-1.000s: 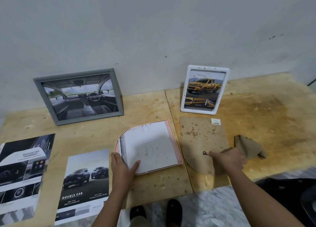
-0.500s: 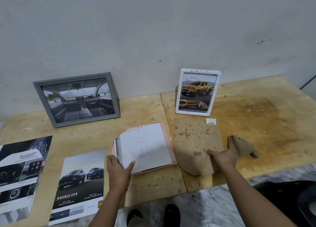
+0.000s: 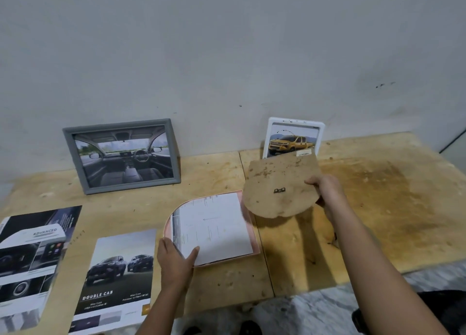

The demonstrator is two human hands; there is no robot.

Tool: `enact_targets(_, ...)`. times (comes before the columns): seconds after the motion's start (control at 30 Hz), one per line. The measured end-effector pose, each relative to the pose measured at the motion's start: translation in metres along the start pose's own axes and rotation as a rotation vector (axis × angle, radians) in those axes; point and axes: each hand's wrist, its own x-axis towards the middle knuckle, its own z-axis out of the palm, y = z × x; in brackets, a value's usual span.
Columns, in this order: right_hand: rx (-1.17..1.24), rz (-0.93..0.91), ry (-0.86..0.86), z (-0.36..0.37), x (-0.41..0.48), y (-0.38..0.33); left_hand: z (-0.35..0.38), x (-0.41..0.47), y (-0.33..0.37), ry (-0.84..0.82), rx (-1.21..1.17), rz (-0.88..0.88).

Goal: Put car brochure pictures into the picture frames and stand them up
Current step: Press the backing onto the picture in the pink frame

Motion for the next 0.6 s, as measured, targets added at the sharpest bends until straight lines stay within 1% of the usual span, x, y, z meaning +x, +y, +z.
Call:
enact_targets(0.07, 0.161, 0.02, -0.15, 0.012, -0.007, 0.0, -0.002, 0.001, 0.002, -0.021, 0.002, -0.014)
enact_targets(0.13, 0.249, 0.056, -0.323, 0.026, -0.017, 0.007, -0.006, 0.002, 0.003, -0.031, 0.023, -0.022)
enact_targets(0.2, 0.342, 0.112, -0.471, 0.041, -0.026, 0.02, -0.01, 0.002, 0.008, 0.007, 0.012, 0.036)
enact_targets(0.23, 0.378, 0.135, -0.527, 0.049, -0.027, 0.029, -0.014, 0.0, 0.013, 0.05, -0.046, 0.084)
enact_targets(0.27, 0.395, 0.155, -0.572, 0.057, -0.03, 0.038, -0.018, -0.002, 0.021, 0.109, -0.159, 0.106)
enact_targets(0.3, 0.392, 0.168, -0.601, 0.065, -0.033, 0.045, -0.025, -0.008, 0.033, 0.146, -0.323, 0.094)
enact_targets(0.33, 0.383, 0.177, -0.628, 0.072, -0.036, 0.051, -0.033, -0.013, 0.048, 0.134, -0.534, 0.033)
enact_targets(0.37, 0.371, 0.19, -0.659, 0.08, -0.039, 0.057, -0.042, -0.018, 0.061, 0.062, -0.771, -0.051)
enact_targets(0.4, 0.36, 0.206, -0.687, 0.087, -0.042, 0.062, -0.046, -0.023, 0.071, -0.048, -0.996, -0.134)
enact_targets(0.43, 0.336, 0.214, -0.721, 0.094, -0.046, 0.066, -0.049, -0.026, 0.075, -0.139, -1.146, -0.196)
enact_targets(0.47, 0.294, 0.209, -0.746, 0.101, -0.05, 0.069, -0.053, -0.029, 0.076, -0.187, -1.229, -0.236)
enact_targets(0.5, 0.241, 0.19, -0.77, 0.106, -0.055, 0.07, -0.055, -0.03, 0.076, -0.201, -1.293, -0.262)
enact_targets(0.57, 0.183, 0.153, -0.806, 0.113, -0.059, 0.073, -0.06, -0.03, 0.067, -0.181, -1.363, -0.291)
enact_targets(0.6, 0.203, 0.153, -0.817, 0.115, -0.059, 0.073, -0.064, -0.029, 0.062, -0.18, -1.38, -0.304)
